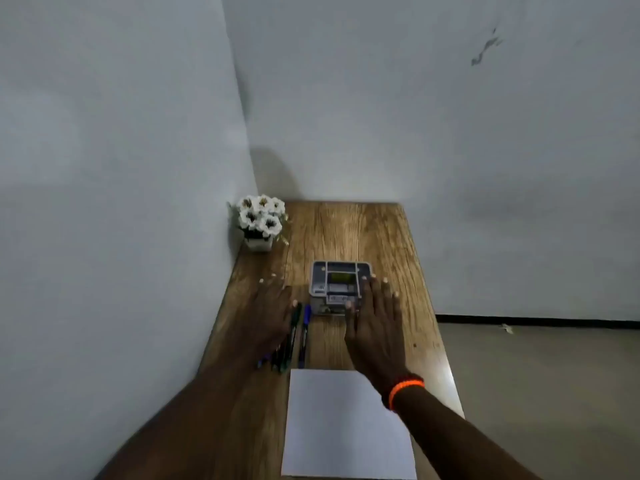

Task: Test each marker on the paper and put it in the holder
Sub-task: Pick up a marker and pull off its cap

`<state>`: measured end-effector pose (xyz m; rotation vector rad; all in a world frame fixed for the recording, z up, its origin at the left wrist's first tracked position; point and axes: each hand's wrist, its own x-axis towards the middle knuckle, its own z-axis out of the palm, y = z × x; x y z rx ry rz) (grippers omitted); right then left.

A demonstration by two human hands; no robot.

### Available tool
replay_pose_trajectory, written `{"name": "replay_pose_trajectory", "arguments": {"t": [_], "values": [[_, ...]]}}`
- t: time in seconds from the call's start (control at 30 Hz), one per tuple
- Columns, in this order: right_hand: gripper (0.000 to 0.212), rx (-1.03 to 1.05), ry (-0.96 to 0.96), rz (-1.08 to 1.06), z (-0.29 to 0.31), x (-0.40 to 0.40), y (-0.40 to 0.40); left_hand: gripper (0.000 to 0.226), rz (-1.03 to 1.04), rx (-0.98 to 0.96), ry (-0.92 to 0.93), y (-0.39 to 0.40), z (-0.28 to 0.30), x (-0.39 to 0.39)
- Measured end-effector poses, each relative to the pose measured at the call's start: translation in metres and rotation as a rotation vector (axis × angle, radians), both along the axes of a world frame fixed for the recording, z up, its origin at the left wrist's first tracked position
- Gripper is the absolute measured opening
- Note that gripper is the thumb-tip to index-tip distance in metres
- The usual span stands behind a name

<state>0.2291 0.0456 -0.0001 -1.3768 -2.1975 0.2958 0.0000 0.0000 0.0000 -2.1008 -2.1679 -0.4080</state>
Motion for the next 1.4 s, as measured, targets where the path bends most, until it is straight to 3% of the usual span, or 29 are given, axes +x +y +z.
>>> {"name": "replay_pose_trajectory", "arguments": {"t": [0.07,0.17,0.23,0.33,0.53,0.7,1.07,1.23,1.4], "values": [[0.061,-0.046,0.012,0.039,-0.027,0.003,-0.029,0.03,0.044,-0.062,-0.095,-0.006,-0.016,0.008],[0.06,-0.129,-0.037,0.121,-0.07,0.012,-0.069,0.033,0.075,-0.113,-0.072,-0.017,-0.029,0.024],[0.062,-0.199,-0.047,0.143,-0.085,0.017,-0.066,0.035,0.123,-0.118,-0.075,-0.017,-0.036,0.03],[0.06,-0.131,-0.092,0.199,-0.102,0.025,-0.053,0.034,0.156,-0.081,-0.055,-0.014,-0.048,0.036],[0.06,-0.052,-0.132,0.195,-0.11,0.037,-0.023,0.037,0.159,0.102,-0.008,-0.007,-0.067,0.043],[0.063,-0.021,-0.19,0.218,-0.114,0.038,-0.015,0.023,0.191,0.214,-0.052,0.0,-0.075,0.048],[0.093,-0.028,-0.303,0.237,-0.104,0.035,-0.016,0.018,0.304,0.356,-0.069,-0.002,-0.08,0.046],[0.059,-0.056,-0.309,0.231,-0.097,0.034,-0.016,0.02,0.266,0.488,-0.271,-0.012,-0.066,0.044],[0.056,-0.043,-0.257,0.231,-0.093,0.033,-0.015,0.013,0.187,0.514,-0.461,-0.028,-0.049,0.055]]}}
